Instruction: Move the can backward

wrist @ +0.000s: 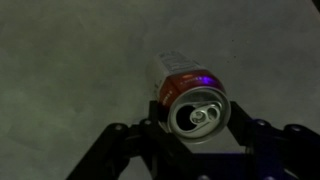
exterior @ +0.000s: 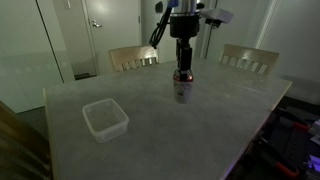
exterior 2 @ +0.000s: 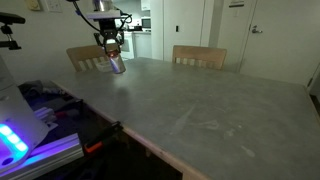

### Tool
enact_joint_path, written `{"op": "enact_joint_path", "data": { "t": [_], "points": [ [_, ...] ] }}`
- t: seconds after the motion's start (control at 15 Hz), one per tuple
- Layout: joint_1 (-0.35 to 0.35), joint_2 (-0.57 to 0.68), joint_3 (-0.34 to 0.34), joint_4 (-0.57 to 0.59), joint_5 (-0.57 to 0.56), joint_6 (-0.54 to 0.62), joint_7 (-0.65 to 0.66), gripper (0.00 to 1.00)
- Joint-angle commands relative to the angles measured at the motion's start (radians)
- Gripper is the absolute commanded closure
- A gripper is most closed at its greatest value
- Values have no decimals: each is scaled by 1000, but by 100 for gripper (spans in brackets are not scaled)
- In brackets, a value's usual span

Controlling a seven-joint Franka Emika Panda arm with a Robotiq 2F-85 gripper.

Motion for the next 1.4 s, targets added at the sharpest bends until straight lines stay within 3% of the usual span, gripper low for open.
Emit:
{"op": "enact_joint_path", "data": {
  "t": [0.0, 0.33, 0.6, 1.0, 1.33],
  "points": [
    [-33, 107, -21, 143, -27, -66, -41, 58],
    [-85, 260, -60, 359, -9, -162, -81, 58],
    [-130, 380, -81, 519, 20, -171, -69, 58],
    [-162, 502, -116, 656, 36, -125, 29, 58],
    [-168, 587, -139, 753, 129, -111, 224, 58]
  ]
}}
